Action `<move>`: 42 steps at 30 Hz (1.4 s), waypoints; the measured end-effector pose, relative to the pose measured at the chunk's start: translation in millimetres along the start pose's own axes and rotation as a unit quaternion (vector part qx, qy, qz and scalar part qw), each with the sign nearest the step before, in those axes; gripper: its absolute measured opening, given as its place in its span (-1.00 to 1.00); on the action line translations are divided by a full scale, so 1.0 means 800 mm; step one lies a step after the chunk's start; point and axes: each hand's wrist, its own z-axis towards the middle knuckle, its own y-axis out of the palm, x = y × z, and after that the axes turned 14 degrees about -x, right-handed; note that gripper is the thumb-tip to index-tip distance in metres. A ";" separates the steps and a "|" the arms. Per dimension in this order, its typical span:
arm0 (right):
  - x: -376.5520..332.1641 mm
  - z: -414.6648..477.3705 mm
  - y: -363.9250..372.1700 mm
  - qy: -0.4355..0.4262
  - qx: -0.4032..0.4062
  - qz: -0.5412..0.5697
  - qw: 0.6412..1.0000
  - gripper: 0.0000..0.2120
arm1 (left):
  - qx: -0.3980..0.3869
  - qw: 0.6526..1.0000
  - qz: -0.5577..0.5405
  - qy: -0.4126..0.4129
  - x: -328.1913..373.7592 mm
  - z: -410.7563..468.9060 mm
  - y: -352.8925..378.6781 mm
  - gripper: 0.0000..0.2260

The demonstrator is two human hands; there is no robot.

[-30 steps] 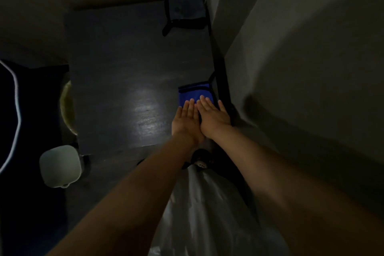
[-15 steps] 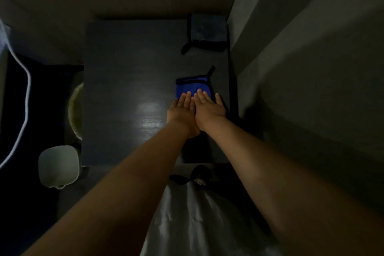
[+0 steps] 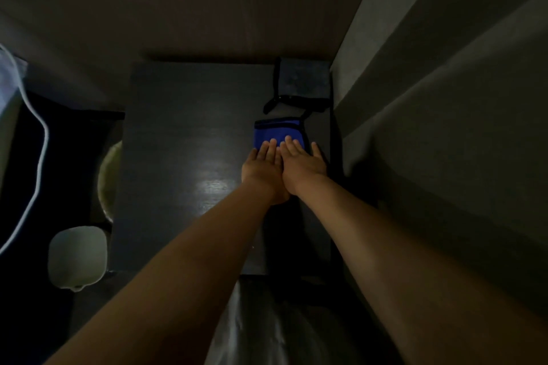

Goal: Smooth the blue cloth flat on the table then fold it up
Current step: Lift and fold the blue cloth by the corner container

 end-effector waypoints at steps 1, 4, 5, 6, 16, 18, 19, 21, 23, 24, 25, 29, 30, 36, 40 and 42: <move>-0.001 0.000 0.001 0.002 0.002 -0.003 1.000 -0.35 | 0.001 1.000 0.005 -0.001 0.000 0.000 0.001 -0.16; -0.003 0.001 0.002 0.009 0.009 -0.002 1.000 -0.36 | 0.016 1.000 0.007 0.003 -0.003 0.001 0.004 -0.16; -0.003 0.002 0.000 0.010 0.011 0.002 1.000 -0.37 | 0.022 1.000 0.004 0.008 -0.006 0.002 0.002 -0.16; -0.003 0.003 -0.003 0.011 0.014 0.008 1.000 -0.38 | 0.027 1.000 0.002 0.012 -0.008 0.004 -0.001 -0.17; 0.028 0.010 -0.023 -0.060 0.149 0.251 0.955 -0.54 | 0.203 0.939 -0.247 0.129 -0.050 0.018 -0.008 -0.61; 0.042 0.016 -0.022 -0.026 0.220 0.317 0.922 -0.65 | 0.266 0.901 -0.327 0.100 -0.062 0.017 -0.009 -0.70; 0.046 0.020 -0.021 -0.001 0.239 0.332 0.913 -0.70 | 0.281 0.885 -0.364 0.078 -0.066 0.016 -0.010 -0.73; 0.048 0.027 -0.020 0.050 0.245 0.344 0.905 -0.80 | 0.284 0.857 -0.429 0.034 -0.072 0.018 -0.013 -0.77; 0.043 0.032 -0.020 0.083 0.227 0.360 0.901 -0.80 | 0.265 0.841 -0.472 0.003 -0.075 0.024 -0.016 -0.79; 0.040 0.034 -0.020 0.094 0.219 0.365 0.900 -0.79 | 0.255 0.835 -0.488 -0.005 -0.076 0.027 -0.016 -0.79; 0.036 0.035 -0.021 0.105 0.213 0.366 0.900 -0.78 | 0.244 0.830 -0.502 -0.007 -0.076 0.031 -0.018 -0.79; 0.028 0.038 -0.028 0.136 0.201 0.354 0.903 -0.75 | 0.234 0.823 -0.518 -0.005 -0.076 0.039 -0.025 -0.85; 0.027 0.039 -0.029 0.142 0.198 0.355 0.903 -0.74 | 0.227 0.824 -0.520 -0.007 -0.076 0.040 -0.027 -0.82; 0.025 0.040 -0.032 0.148 0.177 0.377 0.897 -0.80 | 0.202 0.851 -0.484 0.001 -0.078 0.045 -0.034 -0.84; 0.030 0.031 -0.038 0.130 0.178 0.342 0.914 -0.75 | 0.211 0.859 -0.466 0.008 -0.076 0.036 -0.033 -0.86; 0.034 0.020 -0.042 0.124 0.183 0.330 0.918 -0.64 | 0.218 0.851 -0.478 0.012 -0.074 0.027 -0.035 -0.86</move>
